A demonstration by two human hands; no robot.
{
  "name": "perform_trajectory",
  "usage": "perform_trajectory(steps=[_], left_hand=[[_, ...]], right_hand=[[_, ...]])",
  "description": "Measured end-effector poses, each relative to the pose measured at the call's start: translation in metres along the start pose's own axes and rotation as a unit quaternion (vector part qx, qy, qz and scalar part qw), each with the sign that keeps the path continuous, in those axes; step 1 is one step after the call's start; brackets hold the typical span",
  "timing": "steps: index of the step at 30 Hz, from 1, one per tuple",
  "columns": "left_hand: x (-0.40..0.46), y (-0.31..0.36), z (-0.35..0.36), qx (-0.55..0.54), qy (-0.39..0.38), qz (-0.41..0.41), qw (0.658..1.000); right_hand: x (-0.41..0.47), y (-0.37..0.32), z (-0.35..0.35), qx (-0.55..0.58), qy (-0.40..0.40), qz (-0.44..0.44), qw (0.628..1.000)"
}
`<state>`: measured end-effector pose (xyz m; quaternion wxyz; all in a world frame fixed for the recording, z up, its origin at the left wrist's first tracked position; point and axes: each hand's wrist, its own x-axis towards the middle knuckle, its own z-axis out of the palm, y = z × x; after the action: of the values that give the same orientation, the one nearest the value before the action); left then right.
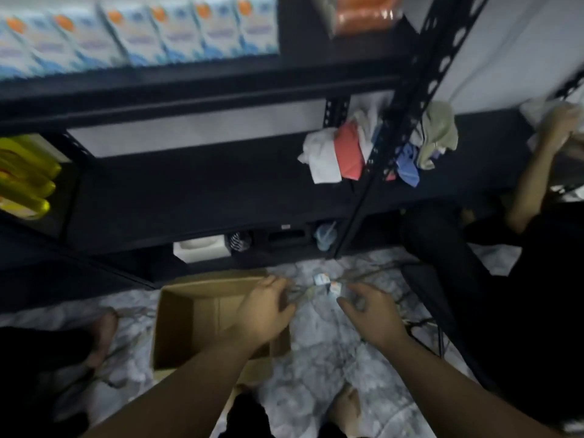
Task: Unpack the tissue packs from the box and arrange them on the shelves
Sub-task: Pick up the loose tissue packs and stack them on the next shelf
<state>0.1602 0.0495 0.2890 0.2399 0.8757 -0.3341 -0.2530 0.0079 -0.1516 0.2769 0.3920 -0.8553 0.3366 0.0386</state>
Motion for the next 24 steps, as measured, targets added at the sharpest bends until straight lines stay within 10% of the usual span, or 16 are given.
perform_trajectory(steps=[24], left_hand=[[0.284,-0.202,0.418,-0.073,-0.038,-0.137,0.987]], right_hand=[[0.244,0.358,0.285,0.048,0.046,0.211,0.975]])
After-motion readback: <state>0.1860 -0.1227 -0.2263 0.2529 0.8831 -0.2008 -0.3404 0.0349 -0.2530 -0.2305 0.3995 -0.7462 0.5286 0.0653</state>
